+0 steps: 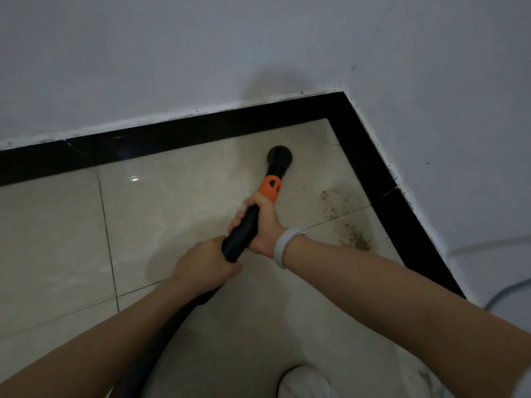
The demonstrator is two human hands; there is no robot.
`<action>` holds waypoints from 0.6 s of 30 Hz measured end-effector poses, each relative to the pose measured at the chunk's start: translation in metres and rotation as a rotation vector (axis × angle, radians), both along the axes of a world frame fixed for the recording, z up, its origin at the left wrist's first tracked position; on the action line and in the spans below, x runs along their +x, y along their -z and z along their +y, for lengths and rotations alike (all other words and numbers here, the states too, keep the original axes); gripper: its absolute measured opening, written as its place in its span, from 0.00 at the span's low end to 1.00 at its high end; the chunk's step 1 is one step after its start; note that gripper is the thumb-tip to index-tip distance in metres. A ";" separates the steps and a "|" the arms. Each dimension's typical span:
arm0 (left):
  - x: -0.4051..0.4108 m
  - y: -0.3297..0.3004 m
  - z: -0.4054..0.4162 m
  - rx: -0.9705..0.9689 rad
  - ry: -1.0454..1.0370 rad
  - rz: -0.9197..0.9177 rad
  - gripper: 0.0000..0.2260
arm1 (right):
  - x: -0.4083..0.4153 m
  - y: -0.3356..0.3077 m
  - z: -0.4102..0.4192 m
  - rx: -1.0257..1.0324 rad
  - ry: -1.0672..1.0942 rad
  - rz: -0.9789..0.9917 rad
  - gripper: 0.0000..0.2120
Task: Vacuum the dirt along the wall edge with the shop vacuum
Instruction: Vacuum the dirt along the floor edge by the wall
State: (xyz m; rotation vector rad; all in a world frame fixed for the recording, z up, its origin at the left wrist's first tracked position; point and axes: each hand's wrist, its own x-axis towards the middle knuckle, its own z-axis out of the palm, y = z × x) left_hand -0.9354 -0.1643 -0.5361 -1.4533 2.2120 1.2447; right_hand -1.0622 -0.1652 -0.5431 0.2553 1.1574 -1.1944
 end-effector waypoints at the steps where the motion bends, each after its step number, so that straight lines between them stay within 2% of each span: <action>1: 0.008 0.000 0.000 0.003 -0.018 -0.015 0.10 | 0.009 0.000 -0.001 0.000 -0.026 -0.006 0.08; 8: 0.002 -0.006 0.023 -0.010 -0.006 -0.028 0.09 | 0.006 0.000 0.020 0.028 -0.028 0.024 0.07; 18: -0.042 -0.005 0.090 0.163 0.317 0.048 0.10 | -0.041 -0.003 0.127 0.142 0.293 0.024 0.10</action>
